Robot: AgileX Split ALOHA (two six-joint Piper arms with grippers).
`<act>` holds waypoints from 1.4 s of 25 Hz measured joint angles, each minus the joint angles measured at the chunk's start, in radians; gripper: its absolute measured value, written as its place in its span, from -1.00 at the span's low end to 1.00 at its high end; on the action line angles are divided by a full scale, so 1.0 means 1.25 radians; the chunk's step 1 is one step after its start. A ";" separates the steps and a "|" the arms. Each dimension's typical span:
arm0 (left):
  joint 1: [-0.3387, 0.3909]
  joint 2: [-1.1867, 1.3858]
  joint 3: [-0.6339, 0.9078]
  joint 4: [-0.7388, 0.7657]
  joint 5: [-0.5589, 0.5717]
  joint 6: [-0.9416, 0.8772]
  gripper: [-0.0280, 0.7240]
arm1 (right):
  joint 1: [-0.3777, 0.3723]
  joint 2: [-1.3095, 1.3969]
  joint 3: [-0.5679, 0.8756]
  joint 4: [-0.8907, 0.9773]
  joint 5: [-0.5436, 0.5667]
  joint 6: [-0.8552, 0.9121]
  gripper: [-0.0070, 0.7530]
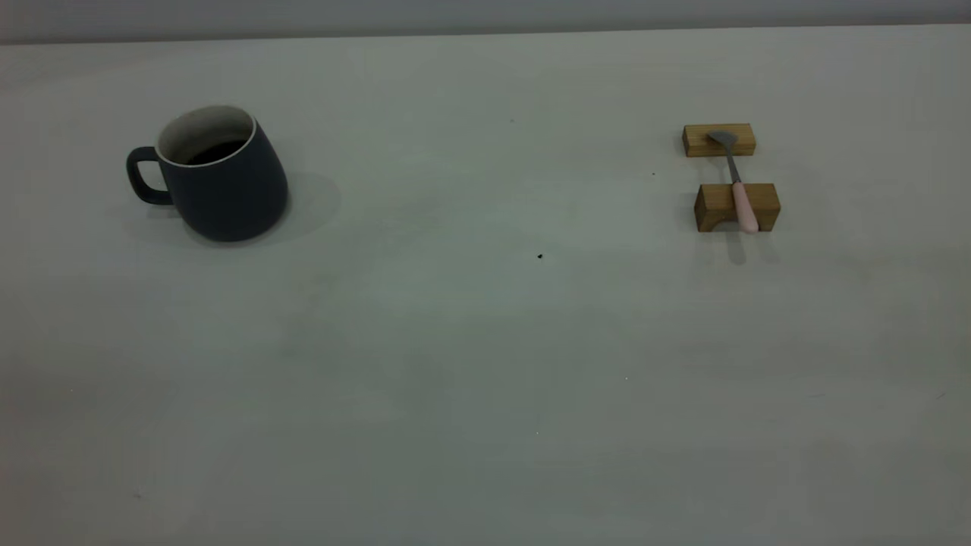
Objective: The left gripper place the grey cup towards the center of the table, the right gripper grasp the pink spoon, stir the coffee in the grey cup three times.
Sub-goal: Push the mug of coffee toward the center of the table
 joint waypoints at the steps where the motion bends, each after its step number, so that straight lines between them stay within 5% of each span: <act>1: 0.000 0.000 0.000 0.000 0.000 0.000 -0.03 | 0.000 0.000 0.000 0.000 0.000 0.000 -0.36; 10: 0.000 0.154 -0.048 0.023 0.002 -0.031 -0.03 | 0.000 0.000 0.000 0.000 0.000 0.000 -0.36; 15: 0.000 0.415 -0.099 0.091 -0.114 0.012 0.01 | 0.000 0.000 0.000 0.000 0.000 0.000 -0.36; 23: 0.000 0.848 -0.167 0.128 -0.399 0.227 0.82 | 0.000 0.000 0.000 0.000 0.000 0.000 -0.36; 26: 0.000 0.991 -0.203 0.146 -0.486 0.289 0.87 | 0.000 0.000 0.000 0.000 0.000 0.000 -0.36; 35: 0.000 1.420 -0.468 0.146 -0.443 0.588 0.84 | 0.000 -0.001 0.000 0.000 0.000 0.000 -0.36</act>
